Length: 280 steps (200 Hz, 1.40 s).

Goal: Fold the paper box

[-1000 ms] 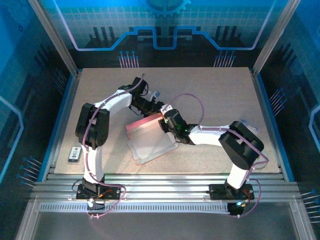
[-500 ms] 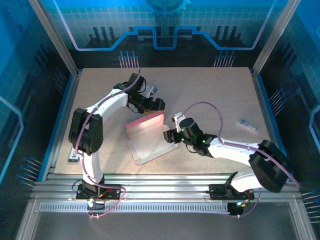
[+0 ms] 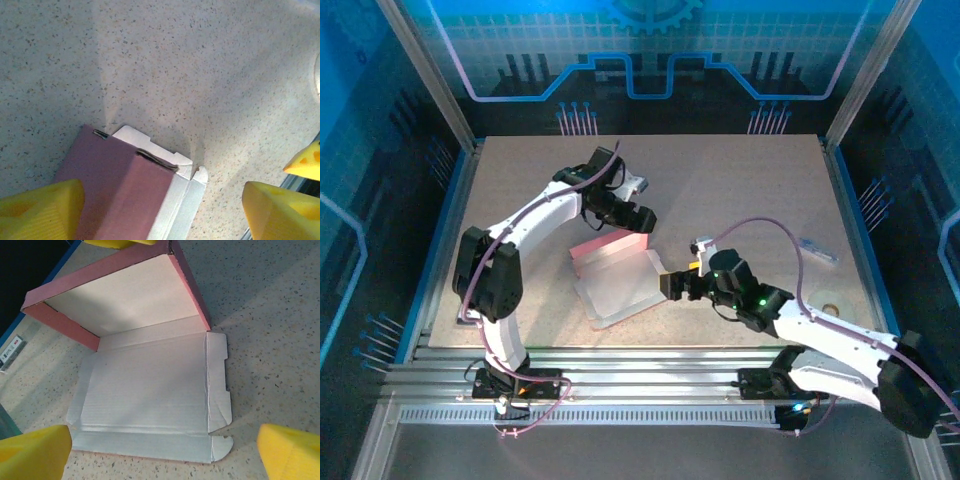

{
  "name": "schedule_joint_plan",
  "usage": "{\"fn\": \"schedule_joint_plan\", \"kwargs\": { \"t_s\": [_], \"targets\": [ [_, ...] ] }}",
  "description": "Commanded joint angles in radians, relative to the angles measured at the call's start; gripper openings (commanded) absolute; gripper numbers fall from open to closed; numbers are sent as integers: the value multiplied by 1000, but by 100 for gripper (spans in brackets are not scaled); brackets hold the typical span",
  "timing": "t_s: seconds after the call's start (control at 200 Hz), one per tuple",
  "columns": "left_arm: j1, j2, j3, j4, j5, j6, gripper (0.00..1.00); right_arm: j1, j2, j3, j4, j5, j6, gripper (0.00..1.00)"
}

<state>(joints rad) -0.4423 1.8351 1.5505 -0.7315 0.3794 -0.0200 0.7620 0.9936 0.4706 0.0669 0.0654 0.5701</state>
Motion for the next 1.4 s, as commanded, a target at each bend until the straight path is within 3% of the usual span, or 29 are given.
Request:
{"fn": "schedule_joint_plan", "kwargs": {
  "t_s": [0.0, 0.155, 0.475, 0.57, 0.725, 0.931, 1.126, 1.266, 1.396],
  "targets": [
    [-38, 32, 84, -91, -127, 76, 81, -33, -54, -41, -58, -55, 21, 97],
    [-61, 85, 146, -141, -207, 109, 79, -74, -110, -67, -85, -104, 16, 95],
    [-81, 168, 225, -203, -249, 150, 79, -118, -144, -100, -76, -137, 17, 95],
    [-84, 189, 240, -219, -248, 160, 70, -119, -124, -104, -58, -147, 20, 94],
    [-86, 211, 249, -224, -248, 168, 66, -124, -101, -104, -38, -156, 20, 94],
    [-87, 234, 266, -234, -243, 167, 49, -128, -101, -110, -37, -161, 30, 93],
    [-88, 231, 263, -238, -244, 170, 41, -157, -123, -121, -29, -173, 119, 100],
    [-88, 229, 258, -237, -250, 167, 33, -195, -154, -116, -50, -208, 146, 100],
    [-83, 230, 261, -238, -244, 142, 32, -217, -161, -105, -82, -233, 147, 100]
  ]
}}
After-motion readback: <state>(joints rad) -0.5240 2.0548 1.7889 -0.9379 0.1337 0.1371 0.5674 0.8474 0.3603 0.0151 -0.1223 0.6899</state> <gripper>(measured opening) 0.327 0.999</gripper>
